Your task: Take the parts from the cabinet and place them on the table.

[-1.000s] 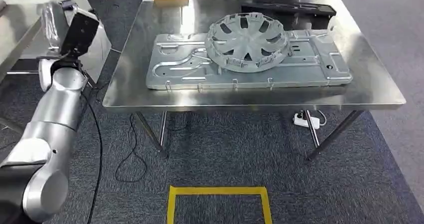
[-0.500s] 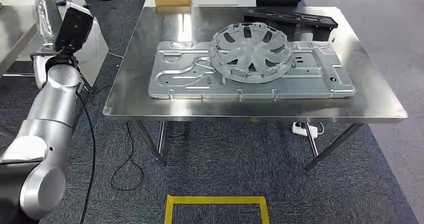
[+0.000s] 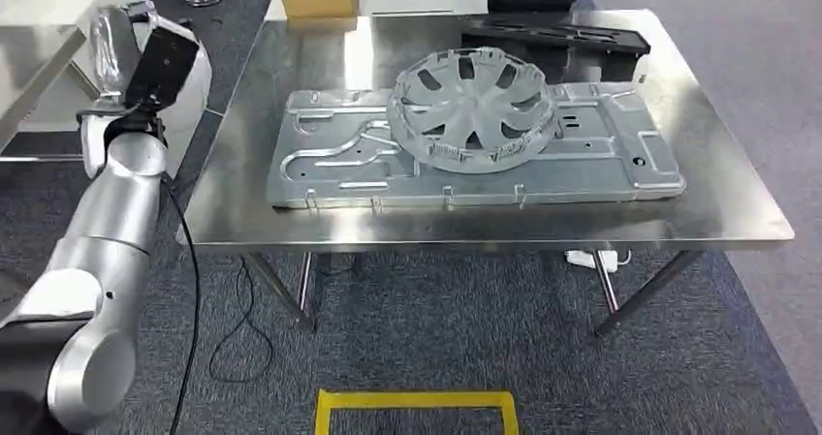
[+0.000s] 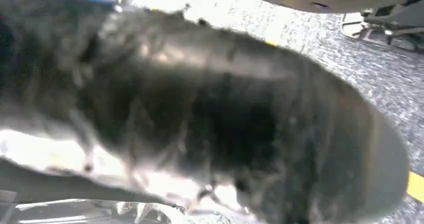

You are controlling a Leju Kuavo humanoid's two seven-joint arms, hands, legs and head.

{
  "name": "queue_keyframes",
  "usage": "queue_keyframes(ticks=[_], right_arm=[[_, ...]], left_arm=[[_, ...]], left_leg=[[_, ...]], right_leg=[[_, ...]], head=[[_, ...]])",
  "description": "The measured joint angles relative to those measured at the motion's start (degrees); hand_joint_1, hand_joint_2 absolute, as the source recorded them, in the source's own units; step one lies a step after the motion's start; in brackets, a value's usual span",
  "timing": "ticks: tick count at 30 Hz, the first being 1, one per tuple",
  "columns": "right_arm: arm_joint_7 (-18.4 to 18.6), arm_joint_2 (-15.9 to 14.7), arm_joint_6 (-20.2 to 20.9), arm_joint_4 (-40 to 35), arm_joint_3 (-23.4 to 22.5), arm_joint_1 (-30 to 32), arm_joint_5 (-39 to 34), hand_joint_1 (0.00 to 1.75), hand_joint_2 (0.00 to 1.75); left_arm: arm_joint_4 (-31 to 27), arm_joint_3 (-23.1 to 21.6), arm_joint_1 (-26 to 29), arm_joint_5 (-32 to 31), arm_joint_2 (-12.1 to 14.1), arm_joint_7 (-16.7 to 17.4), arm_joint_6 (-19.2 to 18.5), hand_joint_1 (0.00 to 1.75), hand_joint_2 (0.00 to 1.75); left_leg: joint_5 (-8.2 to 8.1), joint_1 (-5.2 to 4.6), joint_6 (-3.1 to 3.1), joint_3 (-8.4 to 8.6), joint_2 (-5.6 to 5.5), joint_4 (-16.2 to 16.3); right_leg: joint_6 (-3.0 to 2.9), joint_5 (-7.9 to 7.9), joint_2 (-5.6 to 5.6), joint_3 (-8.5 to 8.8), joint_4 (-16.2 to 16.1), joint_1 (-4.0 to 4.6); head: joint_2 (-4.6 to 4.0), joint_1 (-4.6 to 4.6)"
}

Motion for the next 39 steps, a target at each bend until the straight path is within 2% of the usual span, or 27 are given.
queue_keyframes(ticks=[2, 3, 4, 6, 7, 8, 10, 11, 12, 13, 15, 17, 18, 19, 21, 22, 23, 24, 27, 28, 29, 31, 32, 33, 34, 37, 39], right_arm=[[0.0, 0.0, 0.0, 0.0, 0.0, 0.0, 0.0, 0.0, 0.0], [0.0, 0.0, 0.0, 0.0, 0.0, 0.0, 0.0, 0.0, 0.0], [0.0, 0.0, 0.0, 0.0, 0.0, 0.1, 0.0, 0.0, 0.0], [0.1, 0.0, 0.0, 0.0, 0.0, 0.1, -0.1, 0.0, 0.0], [0.2, 0.0, 0.0, 0.0, 0.0, 0.1, -0.2, 0.0, 0.0], [0.2, 0.1, 0.0, 0.0, 0.0, 0.0, -0.2, 0.0, 0.0], [0.3, 0.1, 0.1, 0.0, 0.0, 0.0, -0.2, 0.0, 0.0], [0.3, 0.1, 0.1, 0.0, 0.0, 0.0, -0.2, 0.0, 0.0], [0.3, 0.1, 0.2, 0.0, 0.0, -0.1, -0.2, 0.0, 0.0], [0.3, 0.1, 0.2, 0.0, 0.0, -0.1, -0.2, 0.0, 0.0], [0.3, 0.1, 0.2, 0.0, 0.0, -0.1, -0.2, 0.0, 0.0], [0.3, 0.1, 0.2, 0.0, 0.0, 0.0, -0.2, 0.0, 0.0], [0.4, 0.1, 0.2, 0.0, 0.0, 0.1, -0.2, 0.0, 0.0], [0.4, 0.1, 0.2, 0.0, 0.0, 0.1, -0.2, 0.0, 0.0], [0.4, 0.0, 0.2, 0.0, 0.0, 0.2, -0.2, 0.0, 0.0], [0.4, 0.0, 0.2, 0.0, 0.0, 0.3, -0.2, 0.0, 0.0], [0.4, 0.0, 0.3, 0.0, 0.0, 0.3, -0.2, 0.0, 0.0], [0.4, 0.0, 0.3, 0.0, 0.0, 0.1, -0.2, 0.0, 0.0], [0.4, 0.0, 0.6, 0.0, 0.0, 0.1, -0.2, 0.0, 0.0], [0.4, 0.0, 0.6, 0.0, 0.0, 0.2, -0.2, 0.0, 0.0], [0.4, -0.1, 0.6, 0.0, 0.0, 0.2, -0.1, 0.0, 0.0], [0.4, -0.1, 0.6, 0.0, 0.0, 0.1, 0.0, 0.0, 0.0], [0.4, -0.1, 0.6, 0.0, 0.0, 0.1, 0.0, 0.0, 0.0], [0.4, -0.1, 0.6, 0.0, 0.0, 0.1, 0.0, 0.0, 0.0], [0.4, -0.1, 0.6, 0.0, 0.0, 0.1, 0.0, 0.0, 0.0], [0.4, -0.1, 0.7, 0.0, 0.0, 0.1, 0.2, 0.0, 0.0], [0.3, -0.1, 0.7, 0.0, 0.0, -0.1, 0.3, 0.0, 0.0]], left_arm=[[0.3, 0.0, 0.5, -0.1, -0.1, 0.1, 0.0, 1.75, 1.75], [0.4, 0.0, 0.7, -0.1, -0.1, 0.1, 0.0, 1.75, 1.75], [0.5, 0.0, 0.7, -0.1, -0.1, 0.1, 0.0, 1.75, 1.75], [0.5, 0.0, 0.5, -0.1, -0.1, 0.1, 0.0, 1.75, 1.75], [0.6, 0.0, 0.4, -0.1, -0.1, 0.1, 0.0, 1.75, 1.75], [0.6, -0.1, 0.1, -0.1, -0.1, 0.2, 0.0, 1.75, 1.75], [0.7, -0.2, 0.0, -0.2, -0.2, 0.1, 0.0, 1.75, 1.75], [0.7, -0.2, 0.0, -0.2, -0.2, 0.1, 0.0, 1.75, 1.75], [0.7, -0.3, 0.0, -0.2, -0.2, 0.1, 0.0, 1.75, 1.75], [0.7, -0.4, -0.2, -0.2, -0.4, 0.1, 0.0, 1.75, 1.75], [0.8, -0.5, -0.5, -0.2, -0.5, 0.1, 0.0, 1.75, 1.75], [1.0, -0.8, -0.1, -0.3, -0.8, 0.1, 0.0, 1.75, 1.75], [1.1, -0.9, 0.2, -0.3, -0.9, 0.1, 0.0, 1.75, 1.75], [1.1, -0.9, 0.5, -0.3, -0.9, 0.1, 0.0, 1.75, 1.75], [1.3, -0.9, 0.6, -0.2, -0.9, 0.0, 0.0, 1.75, 1.75], [1.4, -1.0, 0.6, -0.3, -0.9, 0.0, 0.0, 1.75, 1.75], [1.4, -1.0, 0.5, -0.3, -1.0, 0.0, 0.0, 1.75, 1.75], [1.5, -1.1, 0.5, -0.4, -1.0, 0.0, -0.1, 1.75, 1.75], [1.7, -1.4, 0.6, -1.0, -1.2, 0.2, -0.1, 1.75, 1.75], [1.9, -1.5, 0.6, -1.4, -1.2, 0.4, 0.0, 1.75, 1.75], [2.1, -1.5, 0.3, -2.0, -1.2, 0.6, 0.2, 1.75, 1.75], [3.3, -1.8, 0.3, -3.3, -1.3, 1.4, 0.9, 1.75, 1.75], [3.9, -2.0, 0.5, -3.6, -1.3, 1.6, 1.1, 1.75, 1.75], [4.4, -2.2, 0.6, -3.9, -1.4, 1.7, 1.2, 1.75, 1.75], [4.7, -2.5, 0.6, -4.0, -1.4, 1.8, 1.4, 1.75, 1.75], [6.0, -3.0, 0.0, -5.8, -1.8, 1.9, 2.1, 1.75, 1.75], [8.0, -3.7, -1.1, -7.8, -2.7, 2.1, 2.3, 1.75, 1.75]], left_leg=[[-1.76, 0.03, -0.07, -4.11, 0.0, 5.7], [-0.6, 0.03, 0.02, -4.55, 0.01, 5.1], [1.67, 0.02, 0.23, -3.87, 0.0, 2.4], [8.26, -0.09, 1.02, 0.0, 0.02, -7.5], [8.71, -0.27, 1.32, 0.99, 0.11, -9.9], [6.29, -0.84, 1.44, 1.13, 0.21, -11.2], [7.54, -1.09, 2.07, 1.85, 0.14, -11.7], [7.22, -1.17, 2.44, 2.19, 0.15, -11.9], [7.41, -0.59, 2.65, 3.48, 0.1, -12.5], [7.27, -0.61, 2.85, 4.18, 0.16, -12.8], [6.84, -0.67, 3.45, 4.52, 0.18, -12.7], [6.19, -0.72, 3.46, 4.89, 0.08, -12.6], [5.82, -0.69, 3.37, 5.23, -0.04, -12.6], [5.37, -0.64, 3.21, 5.76, -0.09, -12.5], [4.22, -0.46, 2.78, 6.85, -0.1, -12.0], [3.6, -0.44, 2.52, 7.08, -0.06, -11.8], [3.3, -0.62, 2.19, 7.05, -0.12, -11.4], [3.11, -0.71, 1.83, 6.77, -0.23, -11.7], [2.7, -0.51, 0.92, 7.46, -0.22, -11.3], [2.62, -0.32, 0.7, 6.79, -0.01, -9.8], [2.19, -0.19, 0.54, 4.87, -0.02, -6.2], [-0.92, -0.04, 0.15, -0.19, -0.04, 1.9], [-2.48, 0.08, -0.05, -2.47, -0.04, 4.8], [-2.75, 0.2, -0.16, -3.74, -0.03, 5.6], [-1.38, 0.33, -0.2, -3.82, -0.03, 3.9], [9.25, 0.48, 0.21, 0.61, 0.01, -9.8], [7.0, -0.16, 0.58, 1.29, 0.01, -11.3]], right_leg=[[-0.04, -0.61, 0.11, 0.49, 0.0, 0.13], [-0.04, -0.93, 0.16, 0.88, 0.0, 0.22], [-0.02, -1.26, 0.19, 1.32, 0.1, 0.32], [0.11, -2.07, 0.2, 2.51, 0.0, 0.5], [0.22, -2.3, 0.18, 2.72, -0.1, 0.42], [0.6, -2.4, 0.27, 2.65, -0.2, 0.38], [1.39, -2.28, 0.1, 3.01, 0.4, 0.31], [1.63, -2.16, -0.01, 3.43, 0.1, 0.31], [1.83, -2.66, -0.04, 3.16, 0.8, 0.41], [2.08, -3.12, 0.0, 2.71, 2.3, 0.32], [2.39, -5.75, -0.01, -1.7, 9.4, 0.19], [2.75, -8.06, -0.03, -6.41, 15.3, 0.05], [2.91, -7.43, -0.04, -7.44, 15.4, -0.08], [3.0, -5.35, -0.07, -7.24, 13.2, -0.24], [3.14, 1.39, -0.1, -4.42, 4.5, -0.45], [3.0, 3.72, -0.11, -3.58, 0.8, -0.52], [2.78, 1.63, -0.07, -3.6, 0.4, -0.11], [2.0, 1.57, -0.13, -3.25, 0.5, 0.03], [0.85, 2.01, -0.01, -2.22, -0.3, -0.06], [0.58, 1.92, 0.01, -1.73, -0.5, -0.08], [0.25, 1.71, 0.01, -1.31, -0.6, -0.09], [-0.06, 1.02, 0.06, -0.59, -0.6, -0.03], [-0.05, 0.61, 0.12, -0.2, -0.6, -0.02], [-0.03, 0.24, 0.16, 0.23, -0.6, -0.01], [0.07, -0.12, 0.21, 0.78, -0.6, 0.01], [0.52, -1.41, 0.3, 2.48, -0.6, 0.01], [1.2, -1.83, 0.31, 2.25, -0.4, 0.02]], head=[[0.0, 0.0], [0.0, 0.0], [0.0, 0.02], [0.0, 0.02], [0.0, 0.09], [0.0, -0.04], [0.0, -0.07], [0.0, 0.0], [0.0, -0.09], [0.0, 0.04], [0.0, 0.0], [0.0, 0.0], [0.0, -0.02], [0.0, 0.0], [0.0, 0.0], [0.0, 0.02], [0.0, 0.0], [0.0, -0.04], [0.0, 0.0], [0.0, -0.05], [0.0, -0.09], [0.0, -0.07], [0.0, -0.04], [0.0, -0.07], [0.0, -0.06], [0.0, -0.04], [0.0, -0.18]])
